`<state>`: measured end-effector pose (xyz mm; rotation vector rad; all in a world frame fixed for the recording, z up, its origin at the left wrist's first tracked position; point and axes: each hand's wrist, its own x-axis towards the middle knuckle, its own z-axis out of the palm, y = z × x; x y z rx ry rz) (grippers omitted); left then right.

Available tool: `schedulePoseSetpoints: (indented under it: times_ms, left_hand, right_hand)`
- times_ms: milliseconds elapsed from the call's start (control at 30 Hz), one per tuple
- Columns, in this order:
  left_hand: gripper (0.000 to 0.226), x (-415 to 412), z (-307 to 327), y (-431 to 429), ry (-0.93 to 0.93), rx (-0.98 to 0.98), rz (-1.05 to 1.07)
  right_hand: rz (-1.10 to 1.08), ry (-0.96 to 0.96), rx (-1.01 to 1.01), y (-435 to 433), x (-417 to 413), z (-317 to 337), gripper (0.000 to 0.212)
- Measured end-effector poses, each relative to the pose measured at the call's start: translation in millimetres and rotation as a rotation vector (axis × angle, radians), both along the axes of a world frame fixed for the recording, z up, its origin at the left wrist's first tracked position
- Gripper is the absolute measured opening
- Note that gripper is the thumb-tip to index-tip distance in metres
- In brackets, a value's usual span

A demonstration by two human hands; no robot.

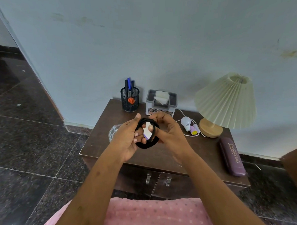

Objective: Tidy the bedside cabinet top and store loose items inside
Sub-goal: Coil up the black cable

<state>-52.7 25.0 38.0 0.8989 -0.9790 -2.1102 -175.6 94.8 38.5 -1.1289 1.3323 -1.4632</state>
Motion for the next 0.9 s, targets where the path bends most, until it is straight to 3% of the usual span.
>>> schedulePoseSetpoints:
  times_ms: [167, 300, 433, 700, 900]
  left_hand:
    - [0.045, -1, -2, 1, -0.01, -0.103, -0.068]
    - [0.04, -3, -6, 3, -0.091, -0.209, -0.126]
    - [0.032, -7, -5, 7, -0.135, -0.2, -0.186]
    - [0.037, -9, 5, 12, -0.155, -0.134, -0.369]
    - [0.042, -6, 1, 11, -0.202, -0.193, -0.417]
  right_hand:
    - [-0.005, -0.05, -0.055, 2, 5, 5, 0.014]
    - [-0.087, -0.154, 0.02, 3, 5, 6, 0.038]
    - [-0.193, -0.104, 0.005, 1, 2, 5, 0.035]
    - [-0.476, -0.049, -0.115, -2, 2, 6, 0.033]
    - [-0.451, -0.102, -0.016, -3, -1, 7, 0.032]
